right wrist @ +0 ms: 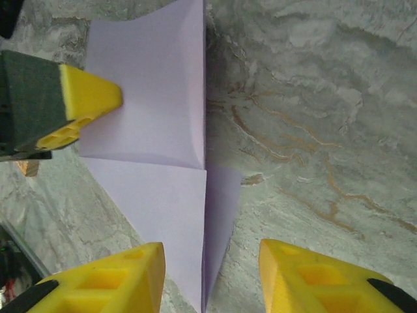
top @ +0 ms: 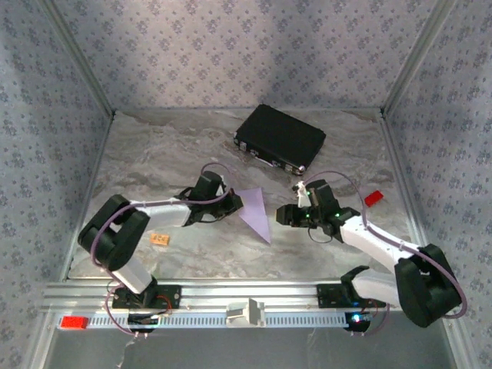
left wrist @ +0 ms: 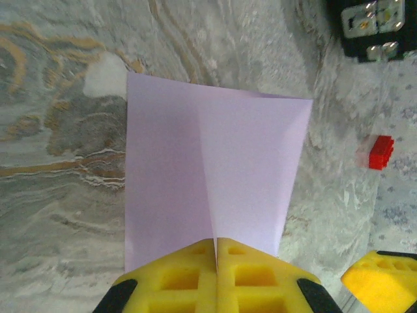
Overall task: Fold a paper plane with a square sheet of paper (pick it up from the middle)
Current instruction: Fourth fold the wing at the center of the table.
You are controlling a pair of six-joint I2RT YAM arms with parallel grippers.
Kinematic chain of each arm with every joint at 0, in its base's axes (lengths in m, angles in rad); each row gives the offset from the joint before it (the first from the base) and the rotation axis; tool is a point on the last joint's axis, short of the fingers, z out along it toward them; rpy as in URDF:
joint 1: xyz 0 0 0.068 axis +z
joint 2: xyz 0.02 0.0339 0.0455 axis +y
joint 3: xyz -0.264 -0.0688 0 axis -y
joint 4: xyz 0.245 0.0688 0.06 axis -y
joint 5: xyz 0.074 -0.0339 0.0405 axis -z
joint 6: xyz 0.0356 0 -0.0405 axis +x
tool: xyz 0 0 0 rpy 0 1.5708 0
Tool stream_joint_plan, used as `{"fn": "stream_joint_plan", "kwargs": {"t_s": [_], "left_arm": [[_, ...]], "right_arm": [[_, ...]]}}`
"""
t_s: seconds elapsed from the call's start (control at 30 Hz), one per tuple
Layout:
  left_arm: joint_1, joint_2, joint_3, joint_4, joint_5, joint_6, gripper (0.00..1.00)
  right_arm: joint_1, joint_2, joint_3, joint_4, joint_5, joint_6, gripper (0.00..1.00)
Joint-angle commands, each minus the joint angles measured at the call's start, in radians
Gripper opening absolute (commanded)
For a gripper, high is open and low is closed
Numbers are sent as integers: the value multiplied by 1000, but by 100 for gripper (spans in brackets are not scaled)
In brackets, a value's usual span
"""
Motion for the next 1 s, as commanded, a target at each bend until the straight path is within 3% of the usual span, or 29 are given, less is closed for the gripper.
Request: {"fn": "stream_joint_plan", "kwargs": {"t_s": [0.0, 0.17, 0.23, 0.33, 0.5, 0.97], "left_arm": [[-1, -60, -23, -61, -82, 15, 3], [-9, -101, -30, -112, -135, 4, 3], [-15, -99, -23, -109, -133, 0, 4], [-25, -75, 2, -98, -109, 9, 6], [-36, -13, 55, -77, -64, 12, 9], [-35, 32, 82, -64, -35, -14, 13]], "right_arm": [[43, -24, 27, -26, 100, -69, 44], [175, -34, 21, 42, 254, -168, 47], [247, -39, -12, 124, 351, -224, 58], [332, -45, -74, 266, 442, -346, 57], [436, -3, -87, 288, 589, -509, 55], [579, 215, -65, 423, 750, -585, 50]]}}
